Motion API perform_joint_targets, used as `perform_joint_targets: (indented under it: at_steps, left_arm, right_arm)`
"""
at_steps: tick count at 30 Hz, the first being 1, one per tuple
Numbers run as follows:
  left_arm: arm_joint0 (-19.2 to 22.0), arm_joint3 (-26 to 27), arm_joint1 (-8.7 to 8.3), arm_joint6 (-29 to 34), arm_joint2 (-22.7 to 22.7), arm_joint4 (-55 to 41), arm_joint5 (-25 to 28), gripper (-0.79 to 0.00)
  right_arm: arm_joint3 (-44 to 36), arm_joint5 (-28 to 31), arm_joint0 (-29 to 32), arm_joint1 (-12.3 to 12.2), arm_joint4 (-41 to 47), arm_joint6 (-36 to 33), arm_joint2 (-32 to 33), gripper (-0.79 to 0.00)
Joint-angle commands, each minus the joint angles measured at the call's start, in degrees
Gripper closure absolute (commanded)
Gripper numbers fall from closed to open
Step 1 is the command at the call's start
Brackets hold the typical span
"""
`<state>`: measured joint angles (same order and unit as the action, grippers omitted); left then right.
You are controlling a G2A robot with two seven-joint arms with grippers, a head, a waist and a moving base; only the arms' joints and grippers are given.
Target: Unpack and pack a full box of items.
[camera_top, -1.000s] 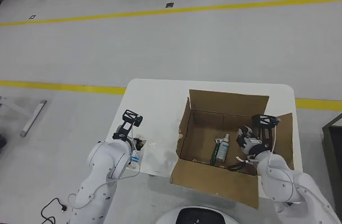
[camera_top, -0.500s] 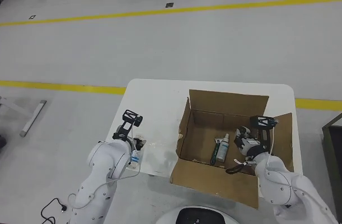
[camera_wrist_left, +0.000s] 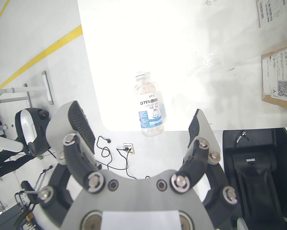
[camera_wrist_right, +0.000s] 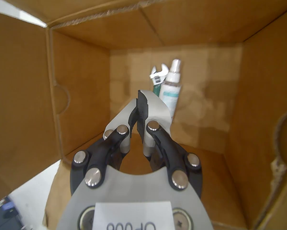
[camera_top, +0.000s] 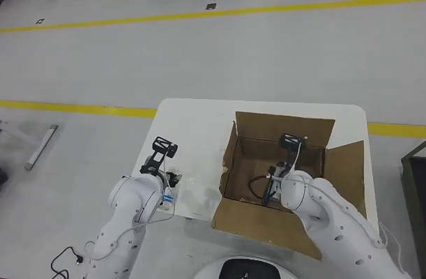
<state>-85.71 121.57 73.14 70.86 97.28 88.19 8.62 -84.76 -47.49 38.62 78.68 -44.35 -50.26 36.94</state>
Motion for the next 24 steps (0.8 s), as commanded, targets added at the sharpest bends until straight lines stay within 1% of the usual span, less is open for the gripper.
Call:
perform_joint_targets:
  at_steps: [1, 8, 11, 15, 18, 22, 23, 24]
  left_arm:
    - [0.0, 0.0, 0.0, 0.0, 0.0, 0.0, 0.0, -0.785]
    - [0.0, 0.0, 0.0, 0.0, 0.0, 0.0, 0.0, -0.785]
    - [0.0, 0.0, 0.0, 0.0, 0.0, 0.0, 0.0, -0.785]
    - [0.0, 0.0, 0.0, 0.0, 0.0, 0.0, 0.0, -0.785]
    - [0.0, 0.0, 0.0, 0.0, 0.0, 0.0, 0.0, -0.785]
    - [0.0, 0.0, 0.0, 0.0, 0.0, 0.0, 0.0, -0.785]
    - [0.0, 0.0, 0.0, 0.0, 0.0, 0.0, 0.0, -0.785]
    - [0.0, 0.0, 0.0, 0.0, 0.0, 0.0, 0.0, -0.785]
  right_arm:
    - [0.1, 0.0, -0.2, 0.1, 0.8, 0.2, 0.1, 0.0]
    - [0.1, 0.0, -0.2, 0.1, 0.8, 0.2, 0.1, 0.0]
    - [1.3, 0.3, 1.1, 0.0, -0.2, 1.0, 0.3, 0.0]
    - [2.9, -3.1, 0.6, 0.3, -2.2, -3.4, -0.6, 0.0]
    - [6.3, -2.9, -0.4, 0.9, -2.3, -3.7, -1.7, 0.0]
    - [12.7, -1.5, -3.6, 2.3, -3.0, -5.1, -5.1, -0.006]
    - [13.8, -1.4, -4.4, 2.7, -2.5, -5.1, -5.7, -0.015]
    - [15.0, -1.0, -5.1, 3.2, -1.6, -5.5, -6.3, -0.055]
